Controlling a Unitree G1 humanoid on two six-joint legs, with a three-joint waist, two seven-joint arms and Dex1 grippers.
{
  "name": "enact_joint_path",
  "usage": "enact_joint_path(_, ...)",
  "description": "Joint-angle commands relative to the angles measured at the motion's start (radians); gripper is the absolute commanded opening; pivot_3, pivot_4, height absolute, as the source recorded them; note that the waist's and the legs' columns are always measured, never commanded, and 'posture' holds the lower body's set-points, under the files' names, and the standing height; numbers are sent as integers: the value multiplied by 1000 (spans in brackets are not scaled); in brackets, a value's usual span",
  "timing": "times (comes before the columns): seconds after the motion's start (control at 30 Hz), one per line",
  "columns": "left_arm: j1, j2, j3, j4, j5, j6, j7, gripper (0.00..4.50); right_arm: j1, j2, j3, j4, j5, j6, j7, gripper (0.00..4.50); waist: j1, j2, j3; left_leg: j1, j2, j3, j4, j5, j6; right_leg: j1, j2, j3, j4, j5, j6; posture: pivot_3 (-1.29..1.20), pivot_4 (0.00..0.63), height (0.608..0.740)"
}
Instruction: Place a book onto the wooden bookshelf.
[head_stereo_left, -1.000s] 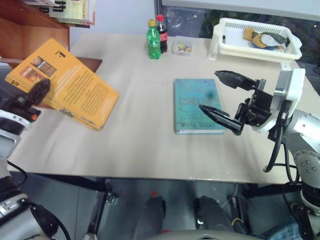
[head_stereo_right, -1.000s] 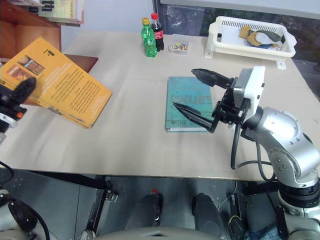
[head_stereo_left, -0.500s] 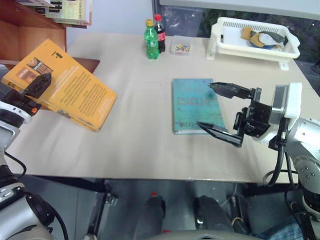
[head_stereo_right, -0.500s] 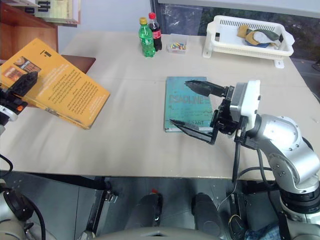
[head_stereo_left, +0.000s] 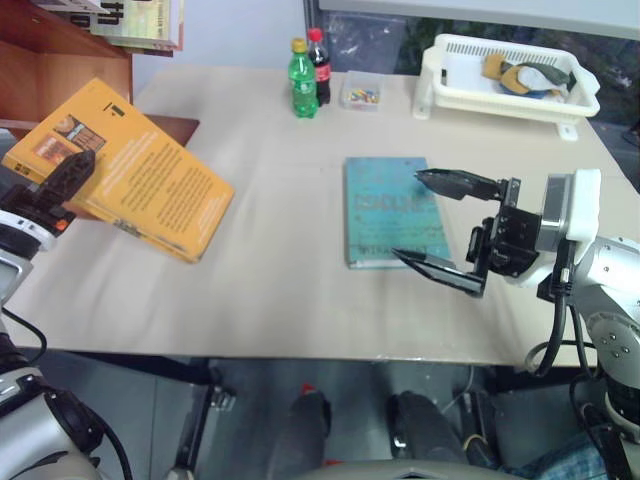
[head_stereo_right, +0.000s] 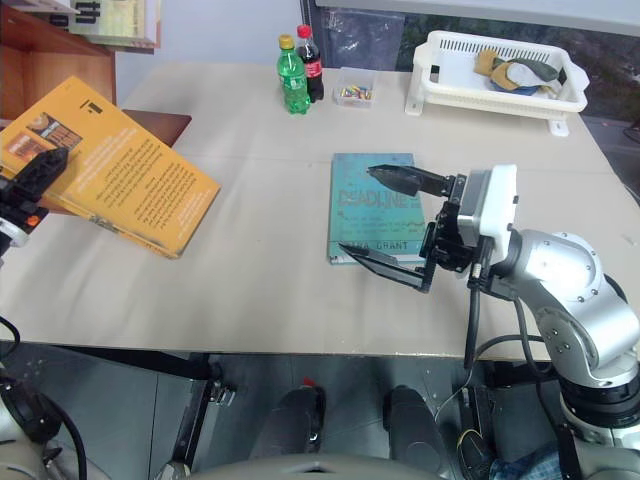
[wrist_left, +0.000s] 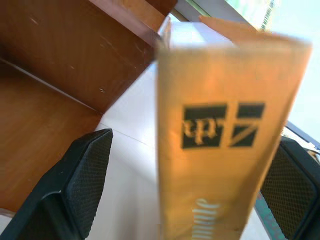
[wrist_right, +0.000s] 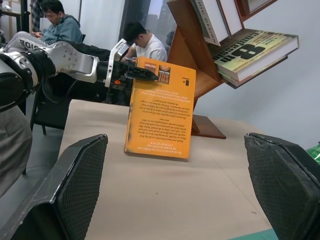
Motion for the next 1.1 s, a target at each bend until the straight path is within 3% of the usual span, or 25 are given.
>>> enact_joint_path(0.03,-9,41,25,-2,3,-13,-24,4456,-20,5,2,-11,3,-14,-6,4500,0,0,0,0,0,0,0,0,0,0,0,0,0,0,0,0,150,740)
enact_joint_path(0.07,-8,43,23,0,9,-18,-24,4456,-22,6,3,-9,2,-15,-7,4500,0,0,0,0,0,0,0,0,0,0,0,0,0,0,0,0,150,740)
enact_joint_path(0.13,1,48,19,0,22,-29,-29,3931,-22,6,3,-7,4,-16,-8,4500,1,0,0,0,0,0,0,0,0,0,0,0,0,0,0,0,150,740)
enact_joint_path(0.3,8,49,27,2,21,-29,-71,3931,-23,8,3,-4,3,-18,-10,4500,1,0,0,0,0,0,0,0,0,0,0,0,0,0,0,0,150,740)
enact_joint_path(0.53,12,51,25,4,36,-36,-83,986,-24,9,3,-1,2,-19,-10,4500,1,0,0,0,0,0,0,0,0,0,0,0,0,0,0,0,150,740)
enact_joint_path(0.7,25,49,21,-30,34,-30,-102,986,-22,9,2,1,0,-21,-9,4500,-1,0,0,0,1,0,0,0,0,0,0,0,0,0,0,0,150,740)
enact_joint_path(0.9,-1,61,-18,-257,-44,18,-191,986,-31,15,3,15,2,-30,1,4500,4,-1,1,-1,1,0,0,0,0,0,0,0,-1,0,0,0,150,740)
enact_joint_path(1.1,-235,115,-191,-448,-25,-43,-248,986,-51,26,8,36,4,-39,12,4500,5,-3,2,-2,0,-1,0,0,0,0,0,-1,-2,0,0,0,150,740)
